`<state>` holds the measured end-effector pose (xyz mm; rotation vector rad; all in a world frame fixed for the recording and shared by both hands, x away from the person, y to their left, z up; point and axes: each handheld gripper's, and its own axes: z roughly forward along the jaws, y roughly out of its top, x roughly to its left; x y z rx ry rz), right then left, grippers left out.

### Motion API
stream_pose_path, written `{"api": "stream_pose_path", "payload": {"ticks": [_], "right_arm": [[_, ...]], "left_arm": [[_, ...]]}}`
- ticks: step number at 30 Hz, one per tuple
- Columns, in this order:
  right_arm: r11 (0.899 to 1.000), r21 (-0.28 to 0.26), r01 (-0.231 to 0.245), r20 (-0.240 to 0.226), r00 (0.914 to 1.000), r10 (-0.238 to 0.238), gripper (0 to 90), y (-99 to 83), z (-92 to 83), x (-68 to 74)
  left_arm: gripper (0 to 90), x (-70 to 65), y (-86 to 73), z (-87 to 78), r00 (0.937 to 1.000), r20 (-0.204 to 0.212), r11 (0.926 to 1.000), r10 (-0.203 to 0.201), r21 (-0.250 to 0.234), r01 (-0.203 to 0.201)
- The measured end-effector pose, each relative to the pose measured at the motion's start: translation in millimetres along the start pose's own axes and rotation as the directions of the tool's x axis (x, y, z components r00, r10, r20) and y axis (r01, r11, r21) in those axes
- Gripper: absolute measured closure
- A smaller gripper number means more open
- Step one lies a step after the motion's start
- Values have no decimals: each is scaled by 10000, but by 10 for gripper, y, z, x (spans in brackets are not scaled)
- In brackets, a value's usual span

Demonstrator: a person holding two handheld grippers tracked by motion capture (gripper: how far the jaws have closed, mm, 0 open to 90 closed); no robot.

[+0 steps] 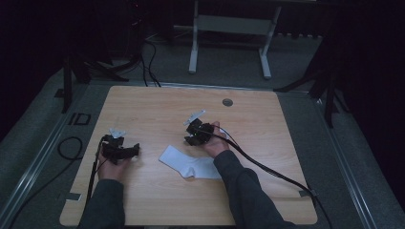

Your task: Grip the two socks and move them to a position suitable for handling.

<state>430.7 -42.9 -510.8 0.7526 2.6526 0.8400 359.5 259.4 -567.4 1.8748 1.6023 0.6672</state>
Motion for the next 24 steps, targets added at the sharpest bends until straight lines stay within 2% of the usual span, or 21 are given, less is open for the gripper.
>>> {"api": "stream_pose_path", "payload": {"ticks": [2, 5, 7, 10, 13, 17, 21, 24], "right_arm": [[9997, 73, -212, -163, 9996, 213, 560, -16, 66, -21], [9995, 297, -112, -126, 9999, 116, 565, -39, 158, -23], [9992, 386, -77, -22, 10000, 78, 634, -47, 202, -29], [9990, 425, -162, 47, 9999, 160, 843, -60, 219, -61], [9999, 84, -97, 78, 9999, 96, 865, -53, 127, -52], [9985, -552, 20, 380, 9993, 1, 865, -8, -124, -47], [9927, -1201, -106, 594, 9981, 179, 863, 5, -389, -95], [9903, -1377, -205, 733, 9968, 308, 861, -43, -513, -159]], "left_arm": [[154, 0, 0, 1, 10000, -1, 10000, -3, -3, 3], [154, 0, 0, 0, 10000, -1, 10000, -1, -1, 1], [154, 0, 0, 0, 10000, -1, 10000, -3, -2, 3], [154, 0, 0, 0, 10000, 0, 10000, 0, 0, 0], [154, 0, 0, 0, 10000, 0, 10000, -2, -1, 2], [154, 1, 0, 0, 10000, -3, 10000, 19, 0, -19], [154, -1, 0, 2, 10000, -6, 10000, -12, -24, 12], [154, 1, 0, 0, 10000, -2, 10000, 17, -1, -17]]}}
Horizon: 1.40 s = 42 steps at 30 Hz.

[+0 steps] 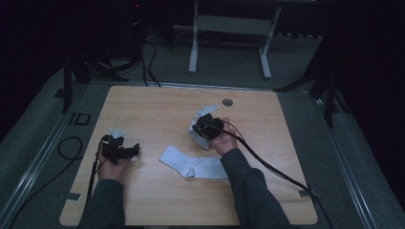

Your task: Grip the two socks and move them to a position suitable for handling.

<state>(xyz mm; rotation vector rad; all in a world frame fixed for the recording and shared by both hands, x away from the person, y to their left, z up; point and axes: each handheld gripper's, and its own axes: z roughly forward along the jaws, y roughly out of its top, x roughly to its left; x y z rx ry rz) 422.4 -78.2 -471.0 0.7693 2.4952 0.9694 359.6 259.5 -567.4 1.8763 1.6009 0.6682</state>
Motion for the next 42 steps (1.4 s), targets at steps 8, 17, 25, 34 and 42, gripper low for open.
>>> {"api": "stream_pose_path", "payload": {"ticks": [8, 17, 25, 34, 42], "right_arm": [[9948, 439, -924, 613, 9941, 896, 856, -640, -300, -340], [9880, 751, -1348, 1415, 9822, 1233, 858, -981, -480, -545], [9653, 1336, -2242, 2466, 9510, 1867, 858, -1342, -503, -752], [9544, 1419, -2628, 2684, 9382, 2184, 689, -1506, -585, -841], [9842, -85, -1769, 1822, 9675, 1755, 634, -1221, -883, -578]], "left_arm": [[154, -3, -1, 1, 10000, 0, 10000, -41, -20, 41], [154, -4, -2, -2, 10000, -16, 10000, -10, 7, 10], [154, -4, -2, -2, 10000, -14, 10000, -11, 6, 11], [154, -4, -2, -2, 10000, -15, 10000, -10, 7, 10], [154, -6, -2, -3, 10000, -19, 10000, -13, 10, 13]]}}
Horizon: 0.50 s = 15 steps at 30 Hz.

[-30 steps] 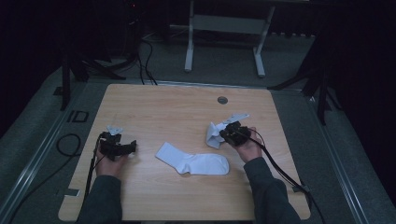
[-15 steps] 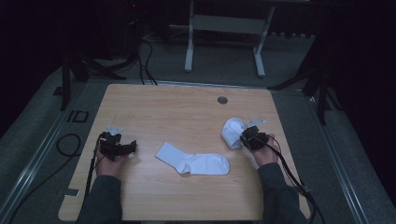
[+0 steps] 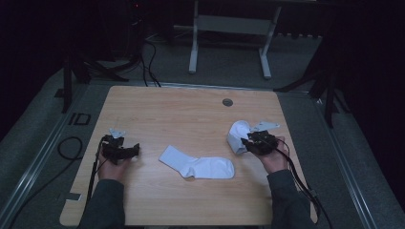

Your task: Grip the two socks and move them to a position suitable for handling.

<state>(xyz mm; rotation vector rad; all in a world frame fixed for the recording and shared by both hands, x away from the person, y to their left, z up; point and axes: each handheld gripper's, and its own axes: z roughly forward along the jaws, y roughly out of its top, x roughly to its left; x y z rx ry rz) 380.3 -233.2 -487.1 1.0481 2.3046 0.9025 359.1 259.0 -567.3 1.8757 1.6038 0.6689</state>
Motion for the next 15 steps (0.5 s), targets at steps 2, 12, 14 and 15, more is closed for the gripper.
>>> {"api": "stream_pose_path", "payload": {"ticks": [2, 12, 14, 15], "right_arm": [[9991, -168, 379, -580, 9976, -388, 633, 17, 12, 123], [9810, 1679, 970, -237, 9953, -944, 586, -96, 574, 253], [9803, 1794, 832, -241, 9965, -801, 597, -117, 633, 226], [9792, 1862, 799, -199, 9968, -775, 628, -123, 649, 215]], "left_arm": [[154, 0, 0, 1, 10000, -6, 10000, 3, -5, -3], [154, 0, 0, 0, 10000, 1, 10000, 5, -1, -5], [154, 0, 0, 0, 10000, 2, 10000, 1, -2, -1], [154, 0, 0, 0, 10000, 1, 10000, 0, -3, 0]]}}
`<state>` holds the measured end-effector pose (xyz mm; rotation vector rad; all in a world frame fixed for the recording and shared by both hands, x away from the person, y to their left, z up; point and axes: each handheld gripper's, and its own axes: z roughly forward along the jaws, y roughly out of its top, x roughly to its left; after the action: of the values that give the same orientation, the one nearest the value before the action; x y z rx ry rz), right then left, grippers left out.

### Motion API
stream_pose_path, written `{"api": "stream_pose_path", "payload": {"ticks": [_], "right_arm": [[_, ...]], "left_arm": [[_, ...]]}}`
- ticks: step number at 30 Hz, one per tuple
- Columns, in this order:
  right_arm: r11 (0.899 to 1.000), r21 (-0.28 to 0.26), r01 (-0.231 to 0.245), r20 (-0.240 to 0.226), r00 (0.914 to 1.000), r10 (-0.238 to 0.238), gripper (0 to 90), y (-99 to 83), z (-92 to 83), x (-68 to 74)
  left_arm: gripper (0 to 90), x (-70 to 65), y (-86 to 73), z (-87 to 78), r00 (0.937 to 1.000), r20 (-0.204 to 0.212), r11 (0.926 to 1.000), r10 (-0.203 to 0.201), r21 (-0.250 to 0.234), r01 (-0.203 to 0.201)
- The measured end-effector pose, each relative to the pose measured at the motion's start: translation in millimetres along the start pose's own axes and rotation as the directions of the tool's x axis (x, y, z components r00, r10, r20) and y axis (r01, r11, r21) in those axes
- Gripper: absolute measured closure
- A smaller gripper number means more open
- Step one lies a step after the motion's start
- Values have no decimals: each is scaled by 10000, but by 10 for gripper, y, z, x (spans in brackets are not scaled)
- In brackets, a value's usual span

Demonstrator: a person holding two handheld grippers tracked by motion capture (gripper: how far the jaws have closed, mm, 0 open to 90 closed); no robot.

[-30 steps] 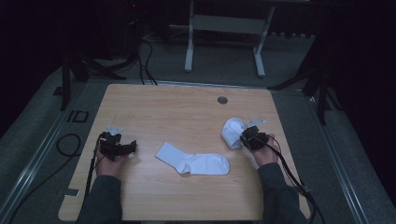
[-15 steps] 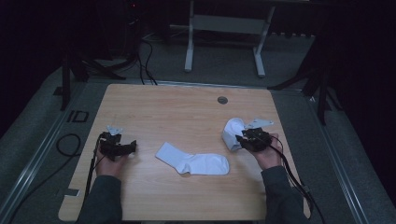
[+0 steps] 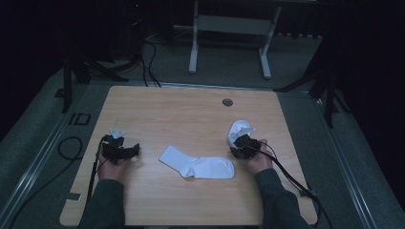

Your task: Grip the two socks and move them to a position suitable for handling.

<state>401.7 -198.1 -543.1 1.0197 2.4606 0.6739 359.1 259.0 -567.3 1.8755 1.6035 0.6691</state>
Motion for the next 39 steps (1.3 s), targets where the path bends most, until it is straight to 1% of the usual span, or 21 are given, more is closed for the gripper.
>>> {"api": "stream_pose_path", "payload": {"ticks": [1, 4, 6, 9, 12, 14, 15, 17, 18, 19, 22, 24, 27, 28, 30, 31, 33, 34, 36, 37, 39], "right_arm": [[10000, -25, -18, 52, 10000, 18, 664, 0, 5, -9], [10000, -16, -6, -24, 10000, 6, 816, 18, -15, -42], [9998, -122, -150, -92, 9998, 149, 829, 38, -55, -58], [9961, -702, -543, -441, 9977, 513, 832, 71, -178, -92], [9856, -1293, -1087, -895, 9912, 976, 833, 121, -319, -148], [9751, -1694, -1432, -1305, 9839, 1218, 832, 159, -403, -187], [9707, -1835, -1552, -1418, 9813, 1301, 831, 178, -439, -198], [9653, -2003, -1674, -1437, 9797, 1401, 828, 205, -465, -215], [9645, -1980, -1750, -1484, 9779, 1470, 825, 207, -453, -223], [9668, -1847, -1768, -1414, 9782, 1518, 822, 204, -420, -226], [9819, -1169, -1492, -1084, 9847, 1367, 804, 160, -251, -206], [9864, -805, -1435, -995, 9858, 1353, 758, 129, -149, -200], [9907, -439, -1289, -527, 9906, 1265, 686, 112, -56, -202], [9908, -475, -1269, -491, 9910, 1246, 669, 114, -60, -203], [9889, -800, -1248, -563, 9911, 1206, 630, 121, -122, -204], [9877, -970, -1224, -513, 9917, 1179, 625, 124, -167, -205], [9876, -1147, -1069, -362, 9940, 1034, 651, 118, -257, -212], [9896, -1100, -931, -315, 9954, 902, 683, 110, -293, -208], [9944, -954, -445, -224, 9988, 425, 746, 86, -334, -182], [9962, -855, -155, -189, 9997, 139, 771, 73, -334, -173], [9980, -631, 97, -120, 9999, -104, 801, 46, -309, -162]], "left_arm": [[154, 0, 0, 0, 10000, 0, 10000, -1, -1, 1], [154, 0, 0, 0, 10000, 1, 10000, 1, 2, -1], [154, 0, 0, 0, 10000, 0, 10000, 2, 2, -2], [154, 0, 0, 0, 10000, 1, 10000, 1, 3, -1], [154, 0, 0, 0, 10000, -1, 10000, 6, 4, -6], [154, 0, 0, 0, 10000, -1, 10000, 5, 4, -5], [154, 0, 0, 0, 10000, 0, 10000, 1, 2, -1], [154, 0, 0, 0, 10000, 0, 10000, 4, 4, -4], [154, 0, 0, 0, 10000, 0, 10000, 4, 4, -4], [154, 0, 0, 0, 10000, 0, 10000, 5, 3, -5], [154, 0, 0, 0, 10000, 0, 10000, 6, 5, -6], [154, 0, 0, 0, 10000, 0, 10000, 5, 4, -5], [154, 0, 0, 0, 10000, 0, 10000, 4, 4, -4], [154, 0, 0, 0, 10000, 0, 10000, 4, 4, -4], [154, 0, 0, 0, 10000, 0, 10000, 4, 5, -4], [154, 0, 0, 0, 10000, -1, 10000, 3, 3, -3], [154, 0, 0, 0, 10000, -1, 10000, 5, 5, -5], [154, 0, 0, 0, 10000, -1, 10000, 5, 4, -5], [154, 0, 0, 0, 10000, -1, 10000, 5, 4, -5], [154, 0, 0, 0, 10000, -1, 10000, 6, 6, -6], [154, 0, 0, 0, 10000, -2, 10000, 3, 2, -3]]}}
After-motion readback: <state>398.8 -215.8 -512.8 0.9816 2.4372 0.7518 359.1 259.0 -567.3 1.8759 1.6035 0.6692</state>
